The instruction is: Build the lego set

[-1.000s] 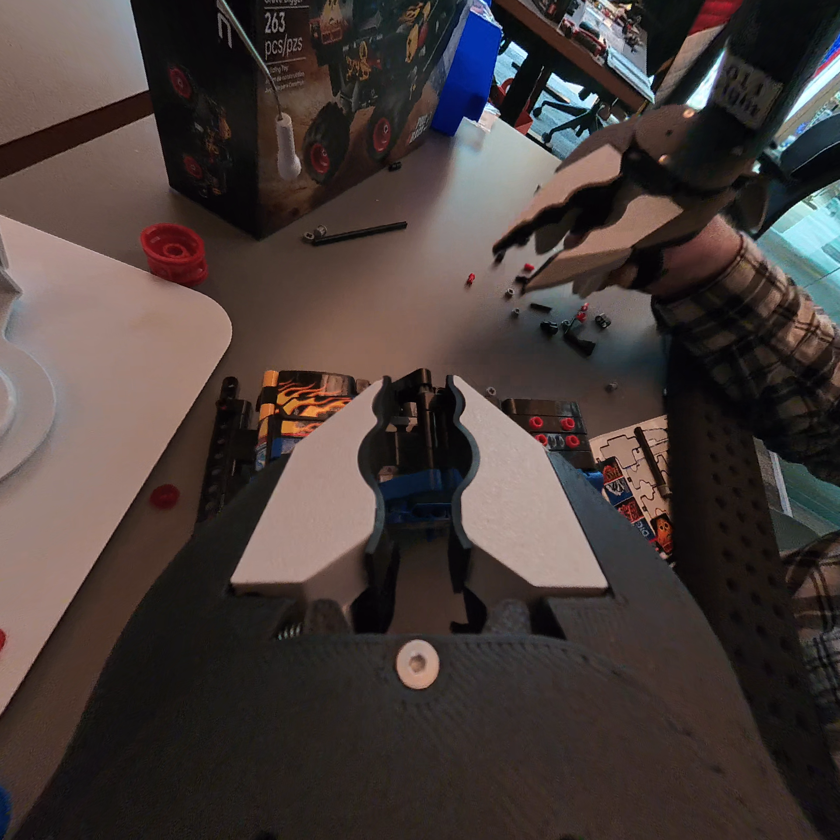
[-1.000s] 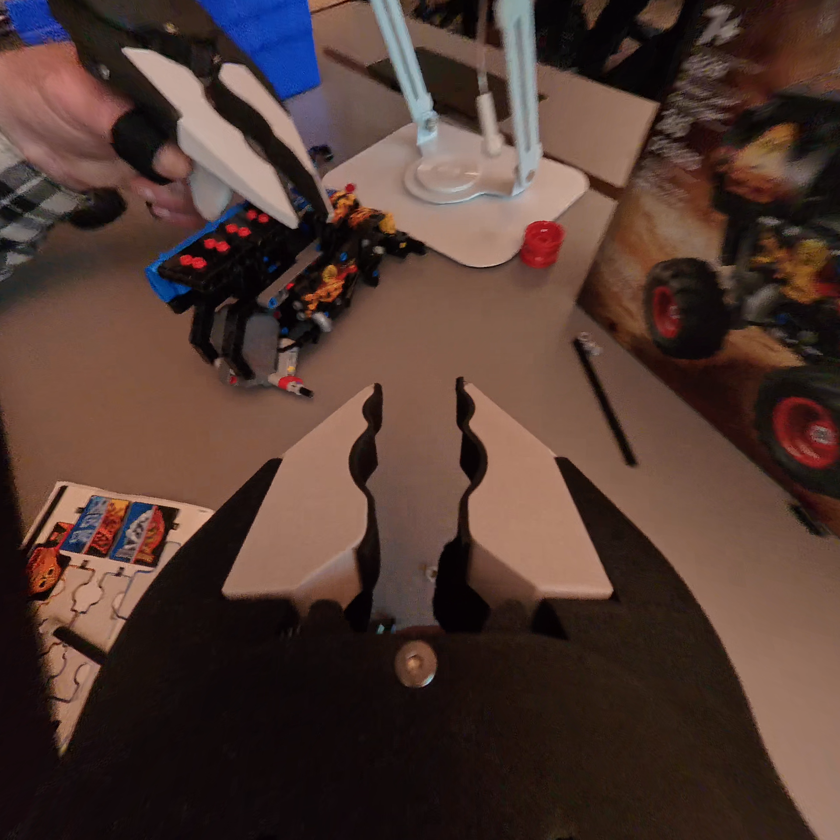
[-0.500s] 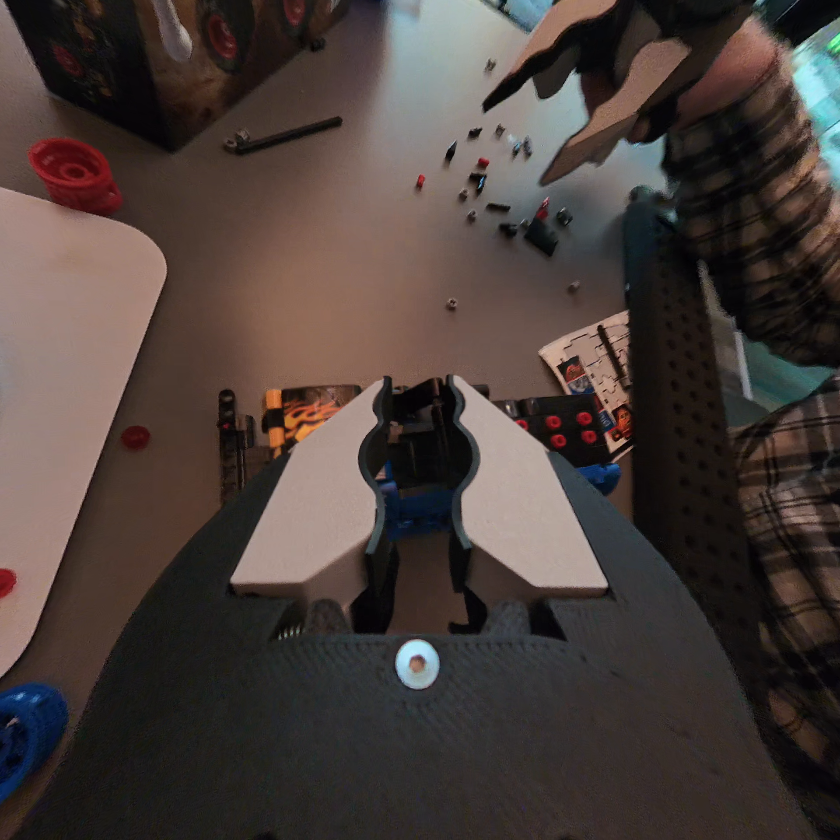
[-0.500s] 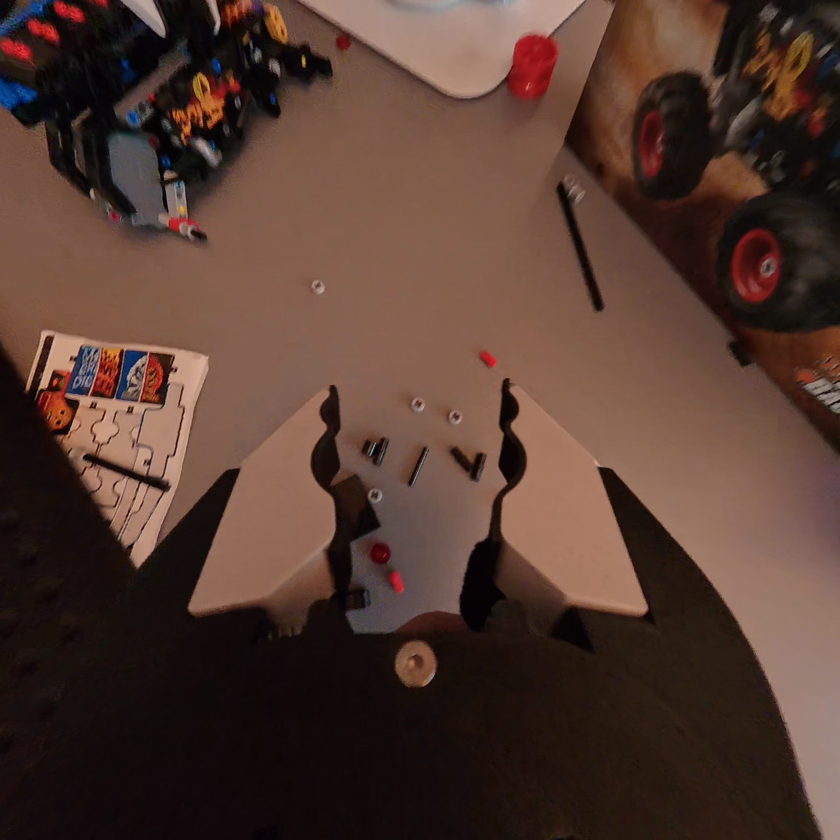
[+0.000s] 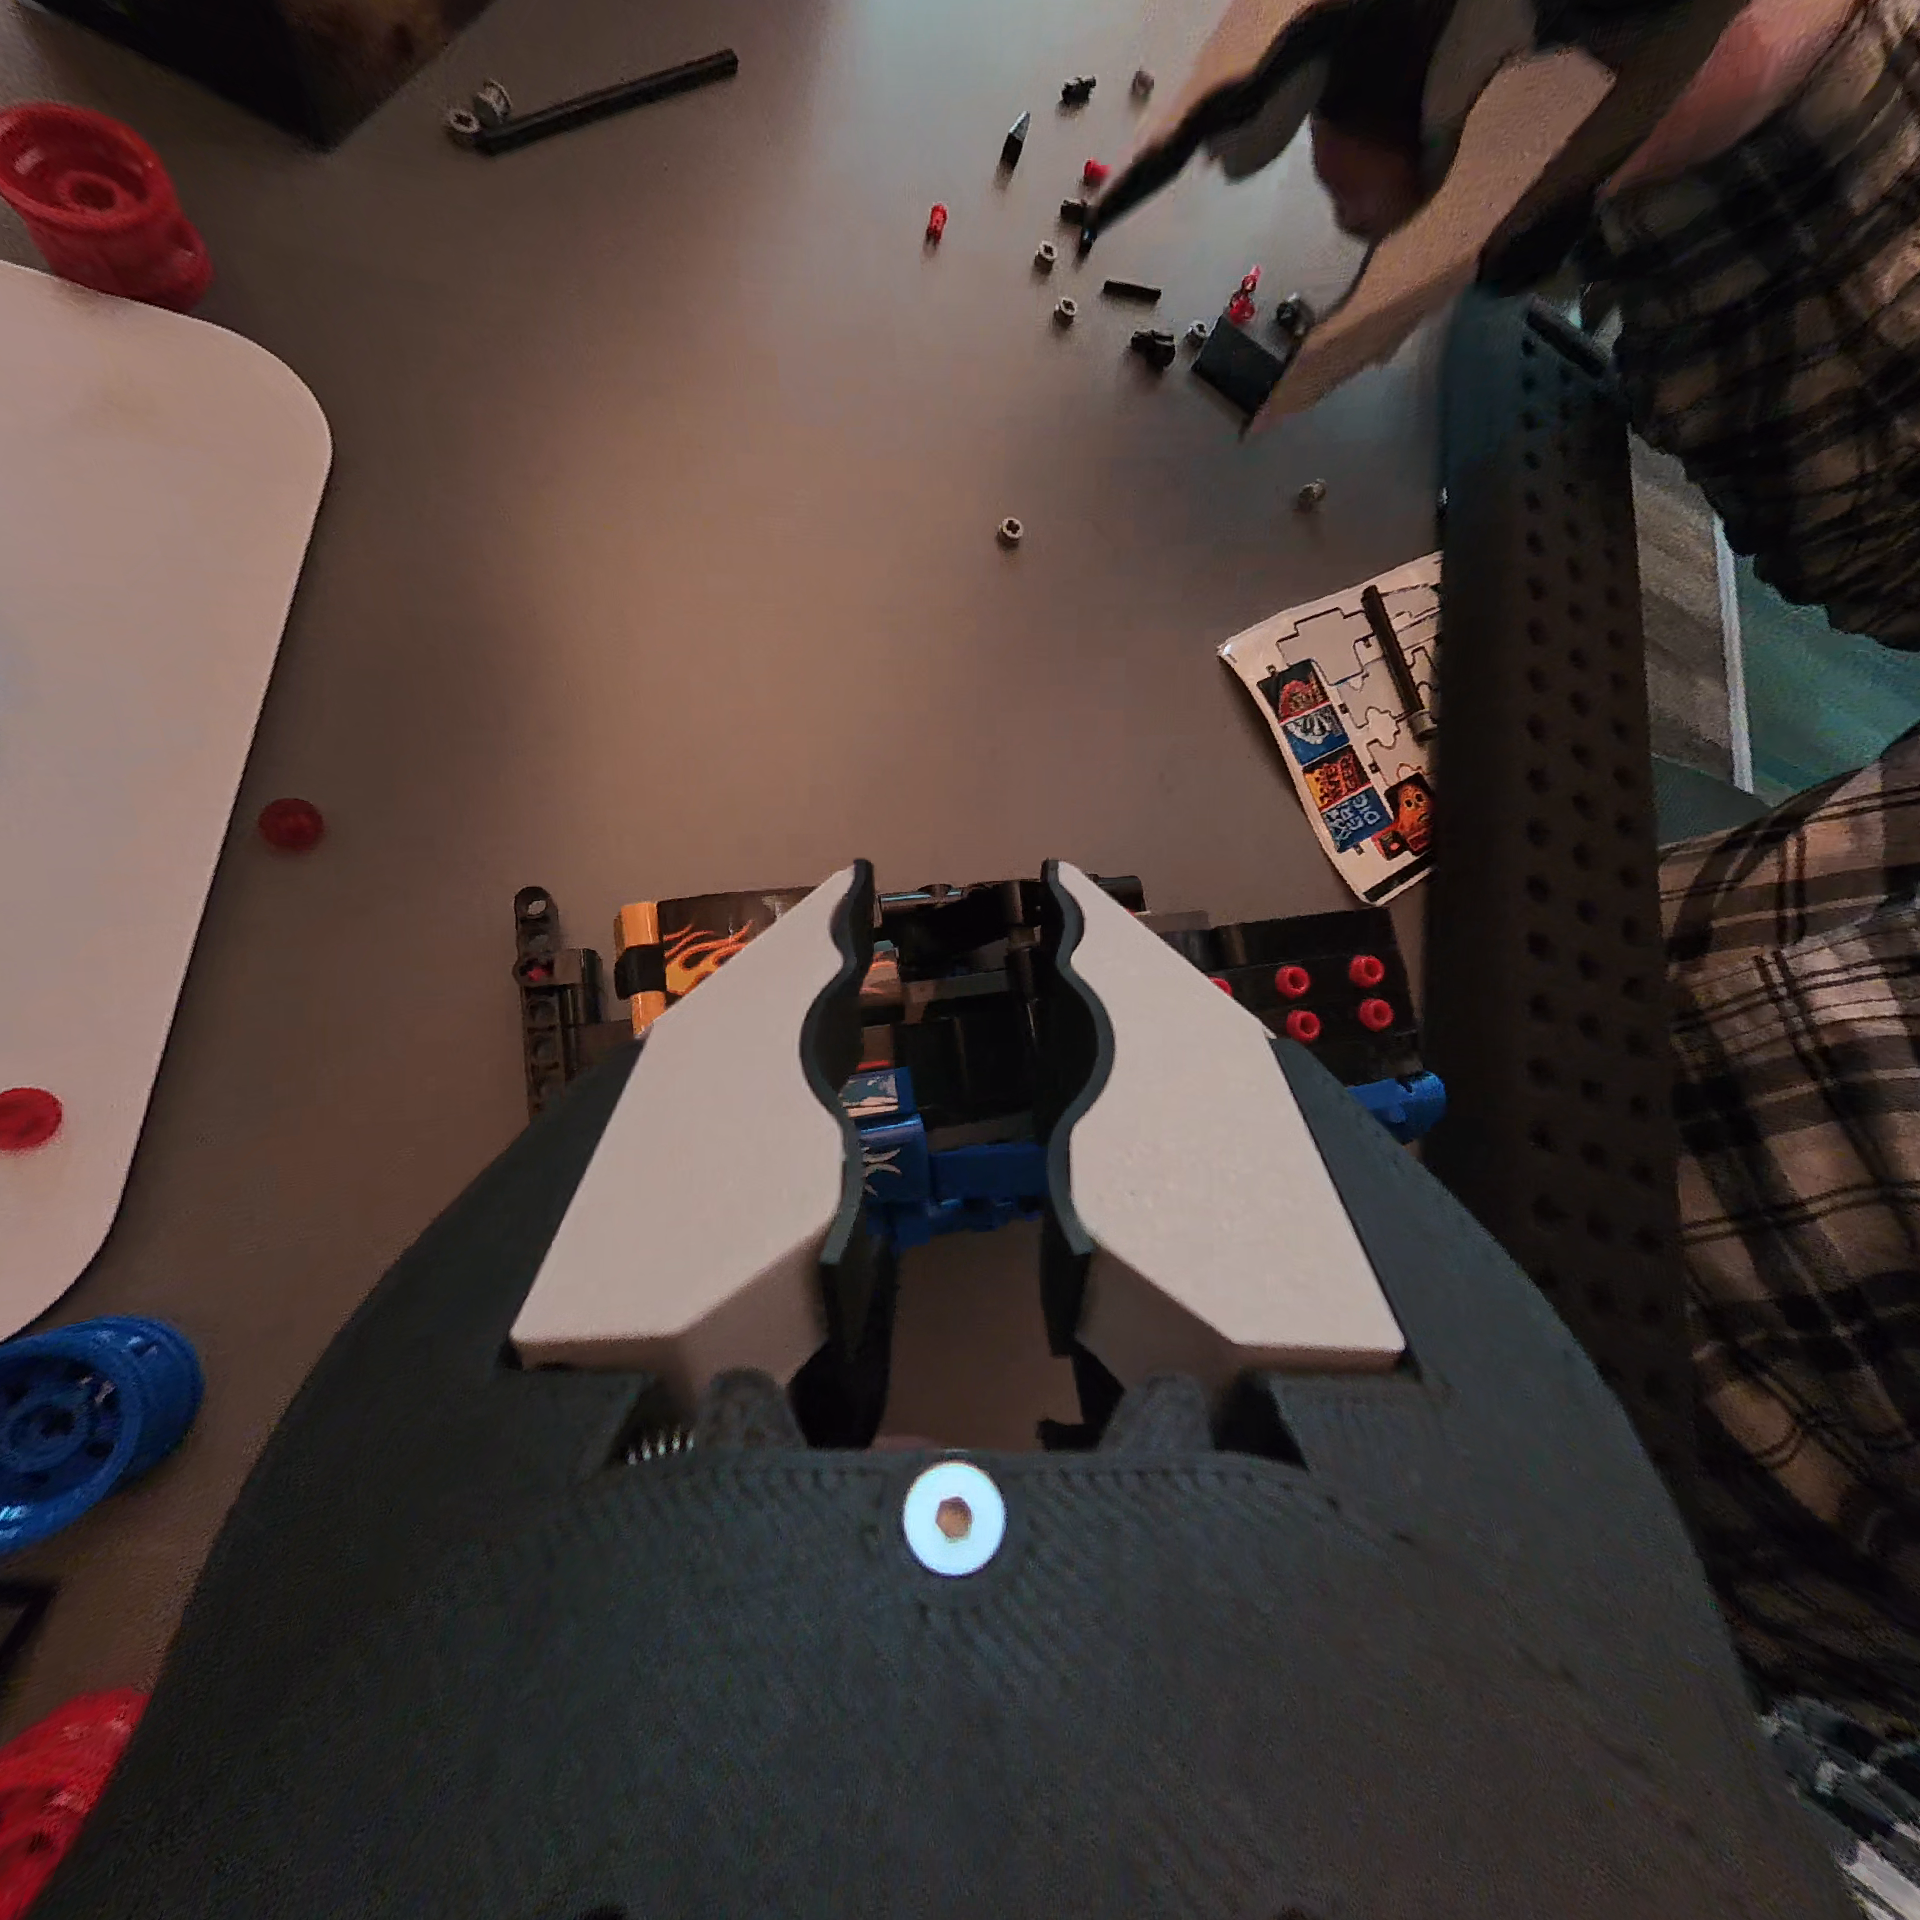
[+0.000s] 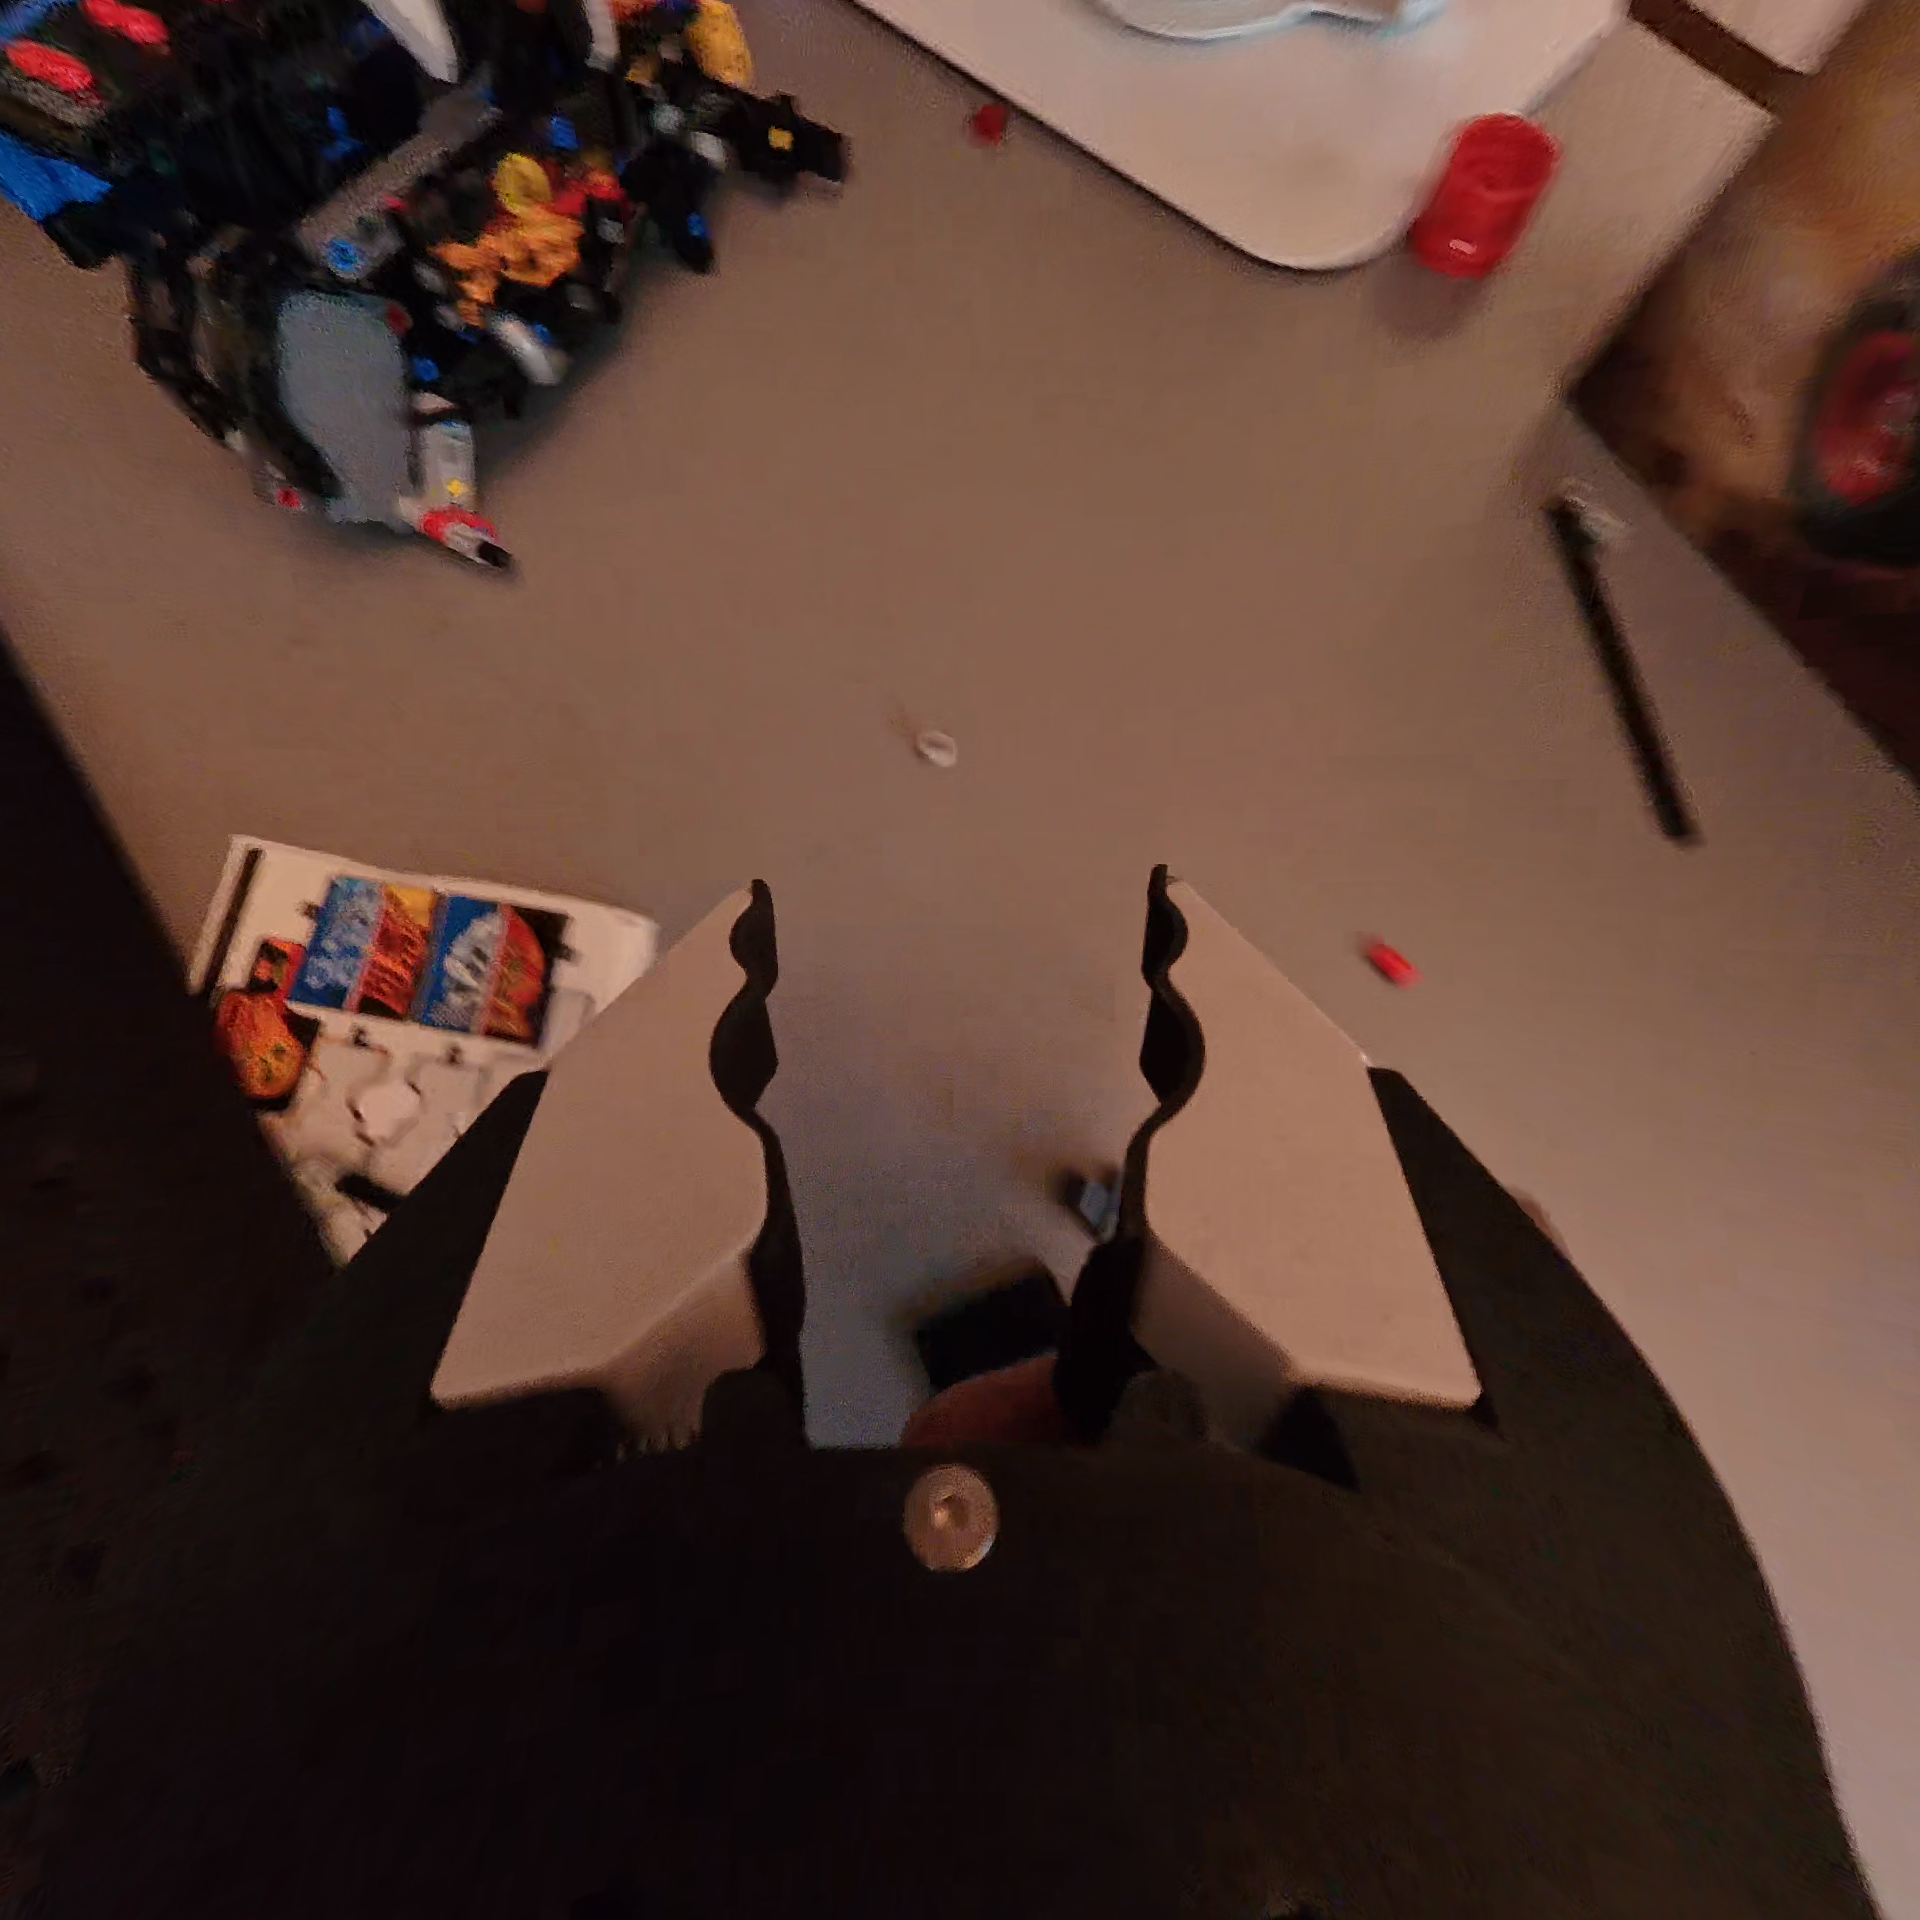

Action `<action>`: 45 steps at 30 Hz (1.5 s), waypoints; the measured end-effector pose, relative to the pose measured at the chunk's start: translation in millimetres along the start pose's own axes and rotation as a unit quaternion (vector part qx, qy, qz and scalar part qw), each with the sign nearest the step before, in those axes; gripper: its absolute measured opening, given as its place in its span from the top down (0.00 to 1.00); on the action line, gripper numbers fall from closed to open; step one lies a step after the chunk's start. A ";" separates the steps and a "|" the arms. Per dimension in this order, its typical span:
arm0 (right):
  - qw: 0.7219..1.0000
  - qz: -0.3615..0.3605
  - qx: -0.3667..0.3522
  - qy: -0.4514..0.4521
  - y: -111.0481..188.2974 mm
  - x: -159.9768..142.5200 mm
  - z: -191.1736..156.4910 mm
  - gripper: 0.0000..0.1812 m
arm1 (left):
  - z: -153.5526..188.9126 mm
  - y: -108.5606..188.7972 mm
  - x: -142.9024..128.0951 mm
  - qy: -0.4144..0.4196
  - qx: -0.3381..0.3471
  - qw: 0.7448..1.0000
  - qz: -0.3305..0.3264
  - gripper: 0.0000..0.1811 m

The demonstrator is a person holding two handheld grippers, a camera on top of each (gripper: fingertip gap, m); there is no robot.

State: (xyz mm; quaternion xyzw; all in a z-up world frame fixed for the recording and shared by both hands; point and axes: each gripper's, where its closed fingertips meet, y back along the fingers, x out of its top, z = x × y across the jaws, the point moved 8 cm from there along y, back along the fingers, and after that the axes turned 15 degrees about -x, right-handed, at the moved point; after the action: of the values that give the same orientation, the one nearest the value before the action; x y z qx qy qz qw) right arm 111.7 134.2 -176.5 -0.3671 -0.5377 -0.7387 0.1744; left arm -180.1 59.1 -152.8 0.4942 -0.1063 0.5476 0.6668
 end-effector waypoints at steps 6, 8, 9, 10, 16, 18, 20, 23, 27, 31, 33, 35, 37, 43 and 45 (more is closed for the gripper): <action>0.997 -0.023 -0.048 0.049 -48.9 10.1 -39.6 0.54 | -1.2 -0.2 -0.4 0.002 -0.008 1.000 0.007 0.82; 0.990 -0.003 -0.133 0.048 -52.9 13.0 -24.7 0.53 | -1.1 -0.2 -0.6 0.001 -0.009 1.000 0.007 0.82; 0.985 -0.009 -0.168 0.030 -52.4 12.2 -18.9 0.49 | -1.0 -0.3 -0.7 0.001 -0.010 1.000 0.006 0.82; 0.983 -0.013 -0.181 0.020 -51.1 10.8 -17.5 0.48 | -1.0 -0.4 -0.7 0.001 -0.011 1.000 0.006 0.82; 0.992 -0.017 -0.125 -0.017 -47.6 0.2 -12.7 0.57 | -1.0 -1.1 -0.1 -0.001 -0.018 1.000 0.005 0.83; 0.993 -0.041 -0.083 -0.067 -55.4 -1.0 3.1 0.47 | -0.9 -1.3 -0.1 -0.001 -0.018 1.000 0.006 0.83; 0.992 -0.019 -0.060 -0.109 -60.4 0.5 19.2 0.53 | -0.8 -1.2 -0.4 0.001 -0.018 1.000 0.009 0.83; 0.994 -0.019 -0.053 -0.094 -65.3 3.6 18.3 0.42 | -0.6 -1.0 -0.9 0.001 -0.019 1.000 0.012 0.83; 0.999 -0.035 -0.017 0.003 -68.4 0.3 -7.4 0.14 | -1.0 -1.0 -0.9 0.001 -0.022 1.000 0.013 0.83; 0.999 -0.044 0.009 0.022 -64.2 -2.1 -6.2 0.14 | -1.0 -1.2 -1.0 0.003 -0.023 1.000 0.014 0.83; 0.998 -0.031 0.025 0.040 -62.0 -5.7 -2.5 0.15 | -1.2 -1.1 -1.0 0.003 -0.025 1.000 0.015 0.84; 0.999 -0.027 0.024 0.040 -61.5 -7.4 -1.1 0.14 | -1.3 -1.4 -0.7 0.003 -0.026 1.000 0.014 0.84; 0.998 -0.027 0.025 0.041 -61.7 -7.2 -1.0 0.14 | -1.5 -1.8 -0.3 0.003 -0.027 1.000 0.014 0.84; 0.998 -0.027 0.025 0.042 -61.6 -7.1 -1.0 0.14 | -1.2 -2.1 -0.5 0.005 -0.026 1.000 0.016 0.84; 0.998 -0.027 0.025 0.042 -61.5 -7.2 -0.9 0.14 | -1.2 -2.1 -0.5 0.005 -0.027 0.999 0.017 0.84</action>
State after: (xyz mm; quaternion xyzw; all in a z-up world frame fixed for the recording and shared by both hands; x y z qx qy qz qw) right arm 76.0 154.6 -222.9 -0.3167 -0.5583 -0.7439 0.1861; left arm -179.0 59.9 -154.9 0.4716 -0.1257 0.5582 0.6710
